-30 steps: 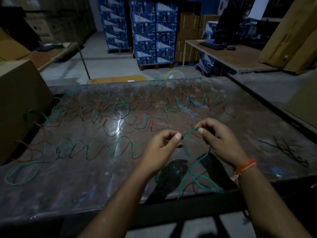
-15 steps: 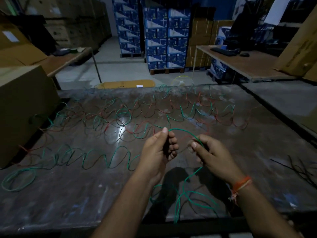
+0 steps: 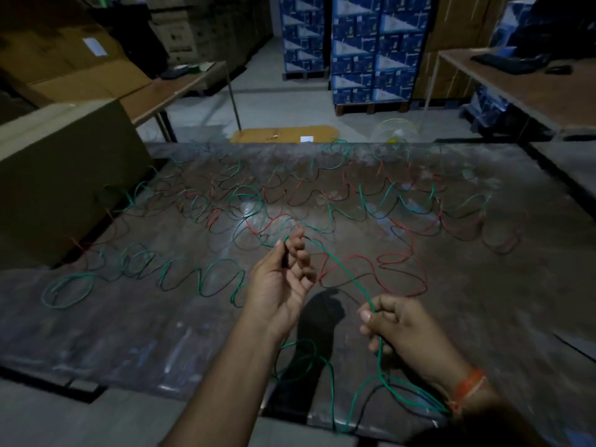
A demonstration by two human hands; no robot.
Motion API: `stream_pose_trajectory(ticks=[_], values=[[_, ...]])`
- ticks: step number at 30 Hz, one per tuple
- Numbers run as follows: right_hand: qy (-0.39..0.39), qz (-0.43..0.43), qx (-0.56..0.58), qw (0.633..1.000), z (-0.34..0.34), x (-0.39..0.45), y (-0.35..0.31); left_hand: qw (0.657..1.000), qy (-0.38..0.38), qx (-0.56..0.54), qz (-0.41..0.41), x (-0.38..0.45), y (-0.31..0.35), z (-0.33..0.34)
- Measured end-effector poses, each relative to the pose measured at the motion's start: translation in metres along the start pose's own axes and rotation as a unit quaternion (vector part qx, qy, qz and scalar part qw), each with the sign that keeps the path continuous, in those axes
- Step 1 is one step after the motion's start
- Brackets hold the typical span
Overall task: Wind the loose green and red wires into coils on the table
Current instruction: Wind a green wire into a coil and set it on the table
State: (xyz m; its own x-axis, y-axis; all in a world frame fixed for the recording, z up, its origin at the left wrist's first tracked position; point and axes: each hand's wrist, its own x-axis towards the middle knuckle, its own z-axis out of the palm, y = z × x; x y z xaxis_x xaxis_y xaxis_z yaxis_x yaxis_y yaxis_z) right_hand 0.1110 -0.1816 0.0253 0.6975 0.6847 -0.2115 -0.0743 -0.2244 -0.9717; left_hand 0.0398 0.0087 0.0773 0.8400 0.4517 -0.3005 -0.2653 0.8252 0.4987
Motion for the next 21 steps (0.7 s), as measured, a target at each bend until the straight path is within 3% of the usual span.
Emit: stream_pose_trajectory(ticks=[4, 7, 11, 14, 16, 21], values=[[-0.127, -0.007, -0.16, 0.979, -0.009, -0.009, -0.007, 0.999, 0.031, 0.021, 0.034, -0.004, -0.007, -0.006], [-0.215, -0.007, -0.254, 0.943, -0.011, -0.021, -0.023, 0.997, 0.038, 0.037, 0.06, -0.008, -0.01, -0.006], [-0.218, -0.105, -0.486, 0.84, -0.016, -0.037, -0.043, 0.995, 0.037, 0.051, 0.082, -0.012, -0.009, -0.01], [-0.237, -0.146, -0.537, 0.797, -0.016, -0.049, -0.054, 0.991, 0.034, 0.078, 0.106, -0.015, -0.005, -0.019], [-0.252, -0.201, -0.517, 0.793, -0.01, -0.054, -0.061, 0.986, 0.028, 0.116, 0.12, -0.018, -0.002, -0.025], [-0.166, -0.317, -0.333, 0.872, 0.013, -0.059, -0.072, 0.975, 0.031, 0.189, 0.113, -0.027, 0.008, -0.041]])
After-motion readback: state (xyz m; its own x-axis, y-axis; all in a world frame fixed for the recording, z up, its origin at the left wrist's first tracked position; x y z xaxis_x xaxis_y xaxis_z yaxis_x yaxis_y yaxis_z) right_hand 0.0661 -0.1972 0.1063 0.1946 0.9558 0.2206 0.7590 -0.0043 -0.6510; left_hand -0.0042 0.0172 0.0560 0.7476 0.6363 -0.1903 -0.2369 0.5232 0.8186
